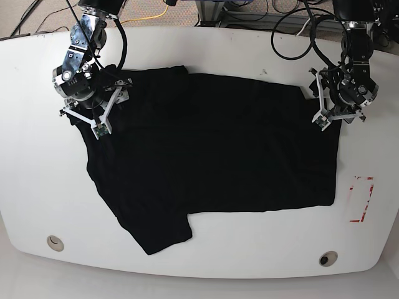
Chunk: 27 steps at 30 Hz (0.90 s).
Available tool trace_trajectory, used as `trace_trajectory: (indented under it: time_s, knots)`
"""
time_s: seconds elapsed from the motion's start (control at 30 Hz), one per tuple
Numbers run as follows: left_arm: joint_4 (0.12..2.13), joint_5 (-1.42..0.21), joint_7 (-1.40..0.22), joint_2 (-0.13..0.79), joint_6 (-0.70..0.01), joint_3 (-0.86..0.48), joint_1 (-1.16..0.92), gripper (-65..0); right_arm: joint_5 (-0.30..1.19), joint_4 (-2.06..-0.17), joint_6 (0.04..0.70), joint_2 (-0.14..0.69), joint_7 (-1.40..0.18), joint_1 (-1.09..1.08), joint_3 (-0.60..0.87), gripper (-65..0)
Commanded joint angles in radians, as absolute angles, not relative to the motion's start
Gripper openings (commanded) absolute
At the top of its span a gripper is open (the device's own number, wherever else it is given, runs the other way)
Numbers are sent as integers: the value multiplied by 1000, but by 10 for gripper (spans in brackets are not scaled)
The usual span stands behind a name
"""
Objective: Layout the t-shirt on the table in an organized manner, then fold the t-shirt properly
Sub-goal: 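Release the fabric and raise both grippers to the shirt's collar edge, then grasp the collar edge corners with both grippers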
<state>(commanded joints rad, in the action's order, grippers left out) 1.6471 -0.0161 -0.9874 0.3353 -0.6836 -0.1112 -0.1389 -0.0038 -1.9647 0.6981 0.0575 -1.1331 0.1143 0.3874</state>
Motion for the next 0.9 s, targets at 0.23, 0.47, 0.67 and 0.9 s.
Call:
trace_trajectory:
  time_s: [0.23,0.47,0.67,0.9]
  knots:
    - [1587,-16,-966,328,-679,-53,-116,-265,-4,-1965,698,58,-1133,114,387,-168]
    - [1587,-15,-967,320,-680,-54,-116,-299,-4,-1965,698,58,-1133,113,420,-168]
    - [1584,-10,-966,323,-680,-54,-113,-622,-2,-1965,698,58,-1133,111,447,-168]
    - [1586,-10,-967,329,-680,-56,-113,-635,-2,-1965,698,58,-1133,111,449,-168]
